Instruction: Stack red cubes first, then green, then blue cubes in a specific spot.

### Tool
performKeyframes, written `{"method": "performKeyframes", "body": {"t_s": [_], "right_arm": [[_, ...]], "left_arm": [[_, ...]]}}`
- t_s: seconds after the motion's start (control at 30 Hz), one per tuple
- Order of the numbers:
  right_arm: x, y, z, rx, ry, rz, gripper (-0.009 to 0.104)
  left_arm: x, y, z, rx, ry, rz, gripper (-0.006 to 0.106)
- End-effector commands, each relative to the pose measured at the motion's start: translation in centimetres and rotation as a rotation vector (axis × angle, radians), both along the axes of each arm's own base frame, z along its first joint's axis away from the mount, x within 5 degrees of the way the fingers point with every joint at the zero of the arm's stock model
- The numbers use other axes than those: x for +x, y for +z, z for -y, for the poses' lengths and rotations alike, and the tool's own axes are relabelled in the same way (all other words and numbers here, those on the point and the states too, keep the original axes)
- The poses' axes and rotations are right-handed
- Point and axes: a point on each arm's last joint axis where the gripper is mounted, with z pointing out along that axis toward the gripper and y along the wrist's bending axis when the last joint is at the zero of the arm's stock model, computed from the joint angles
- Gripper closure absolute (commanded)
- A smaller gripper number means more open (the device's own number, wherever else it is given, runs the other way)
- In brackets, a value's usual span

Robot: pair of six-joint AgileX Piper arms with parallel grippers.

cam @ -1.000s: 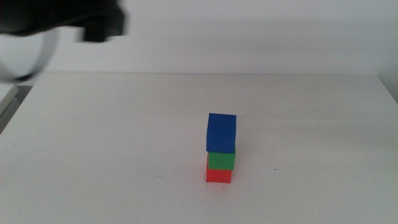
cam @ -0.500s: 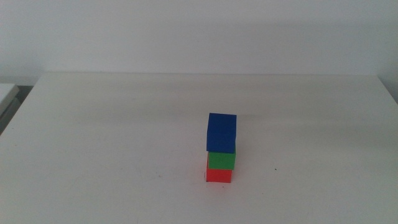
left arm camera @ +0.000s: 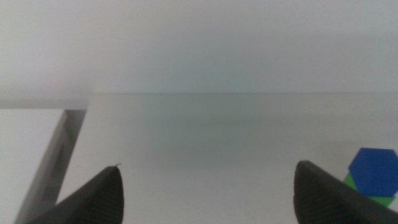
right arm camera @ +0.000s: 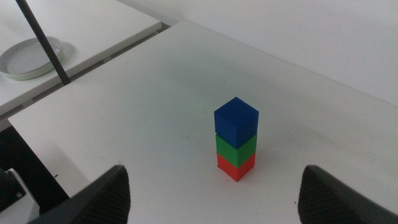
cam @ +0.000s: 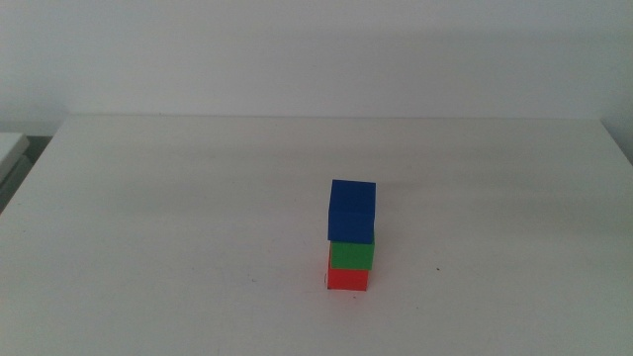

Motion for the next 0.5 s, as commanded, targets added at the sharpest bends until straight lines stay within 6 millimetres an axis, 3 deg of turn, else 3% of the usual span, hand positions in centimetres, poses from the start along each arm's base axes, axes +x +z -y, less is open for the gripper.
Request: {"method": "performKeyframes", "body": {"t_s": [0.0, 0.13, 0.23, 0.47], "right_arm": [[0.0, 0.0, 0.0, 0.0, 0.002, 0.013, 0.008], [0.0, 0.0, 0.0, 0.001, 0.003, 0.012, 0.008], [0.3, -1.7, -0.4, -0.049, 0.001, -0.016, 0.008], [0.7, -10.9, -0.7, -0.248, 0.004, -0.1, 0.008]], "left_arm": [[0.0, 0.1, -0.1, 0.011, 0.011, 0.014, 0.007], [0.0, 0.1, -0.1, 0.011, 0.011, 0.014, 0.007], [0.1, -0.3, -0.2, 0.02, 0.016, 0.003, 0.007], [0.1, -4.3, -0.3, 0.011, 0.028, 0.093, 0.007]]}}
